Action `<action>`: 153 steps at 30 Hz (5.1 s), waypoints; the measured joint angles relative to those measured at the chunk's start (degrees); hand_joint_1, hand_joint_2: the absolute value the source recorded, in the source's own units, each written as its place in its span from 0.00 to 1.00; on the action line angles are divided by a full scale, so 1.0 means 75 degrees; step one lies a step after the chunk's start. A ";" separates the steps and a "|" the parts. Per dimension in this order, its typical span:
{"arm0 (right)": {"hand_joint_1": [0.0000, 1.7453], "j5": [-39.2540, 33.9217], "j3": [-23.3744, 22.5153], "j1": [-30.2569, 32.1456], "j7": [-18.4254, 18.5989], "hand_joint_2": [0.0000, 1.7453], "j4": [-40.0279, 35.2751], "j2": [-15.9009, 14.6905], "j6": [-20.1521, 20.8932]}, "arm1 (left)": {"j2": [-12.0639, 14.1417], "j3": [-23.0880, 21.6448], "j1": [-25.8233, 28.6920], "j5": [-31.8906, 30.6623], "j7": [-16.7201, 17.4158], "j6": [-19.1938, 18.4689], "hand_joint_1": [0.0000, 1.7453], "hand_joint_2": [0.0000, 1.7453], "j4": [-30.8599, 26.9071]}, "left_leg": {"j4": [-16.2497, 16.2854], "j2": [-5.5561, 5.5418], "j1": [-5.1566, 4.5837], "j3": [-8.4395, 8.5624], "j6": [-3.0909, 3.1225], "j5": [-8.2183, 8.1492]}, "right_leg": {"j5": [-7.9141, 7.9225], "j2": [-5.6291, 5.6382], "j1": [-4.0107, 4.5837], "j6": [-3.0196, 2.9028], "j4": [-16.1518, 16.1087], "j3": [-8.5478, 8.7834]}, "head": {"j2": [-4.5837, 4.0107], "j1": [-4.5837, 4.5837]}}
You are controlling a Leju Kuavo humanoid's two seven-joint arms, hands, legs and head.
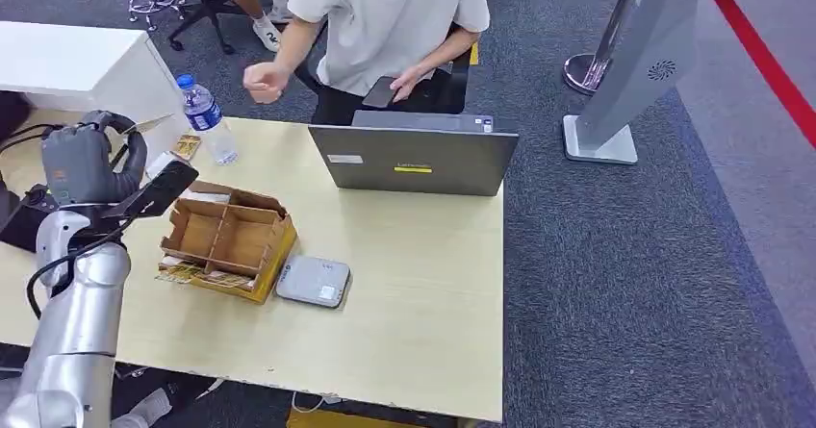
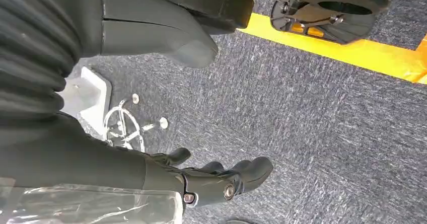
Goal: Pass the card to the sensor for recognition and then transmit it.
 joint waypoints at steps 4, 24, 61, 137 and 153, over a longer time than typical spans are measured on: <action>0.00 -0.0023 0.0000 0.0000 0.0011 1.00 0.0003 0.0000 0.0000 | -0.0108 -0.0319 0.0176 -0.0125 -0.0049 -0.0215 1.00 1.00 -0.0212 | 0.0002 0.0000 -0.0001 0.0000 0.0000 0.0000 | 0.0000 0.0000 0.0000 0.0000 -0.0001 -0.0001 | 0.0000 0.0000; 0.00 -0.0428 -0.0248 0.0009 -0.0035 1.00 0.0003 0.0017 -0.0245 | -0.0615 -0.4646 0.1236 -0.2573 0.1801 -0.1040 1.00 1.00 -0.2766 | 0.0002 -0.0002 -0.0001 -0.0005 0.0004 -0.0004 | 0.0001 -0.0003 -0.0001 0.0004 -0.0004 -0.0001 | 0.0000 0.0000; 0.00 -0.0702 -0.0775 0.0014 0.0198 1.00 0.0000 0.0064 -0.0309 | -0.0560 -0.5149 0.2141 -0.4264 0.4287 -0.2203 1.00 1.00 -0.1375 | 0.0001 -0.0002 -0.0002 -0.0007 0.0005 -0.0004 | 0.0000 -0.0003 -0.0002 0.0006 -0.0004 -0.0002 | 0.0000 -0.0003; 0.00 -0.0994 -0.0962 0.0054 0.0064 1.00 0.0003 0.0105 -0.0592 | 0.0890 -0.3576 0.3592 -0.3419 0.2847 -0.0448 0.00 1.00 -0.5215 | -0.0015 0.0095 -0.0001 0.0028 -0.0019 -0.0060 | -0.0034 0.0095 -0.0002 -0.0022 0.0009 -0.0003 | 0.0000 -0.0003; 0.00 -0.0862 -0.1256 0.0050 0.0122 1.00 0.0003 0.0096 -0.0393 | 0.2520 -0.3586 0.6824 -0.2358 0.4985 -0.0388 0.00 1.00 -0.5732 | -0.0013 -0.0001 -0.0003 0.0042 0.0000 -0.0070 | -0.0080 -0.0007 -0.0002 -0.0008 0.0007 0.0047 | 0.0000 -0.0012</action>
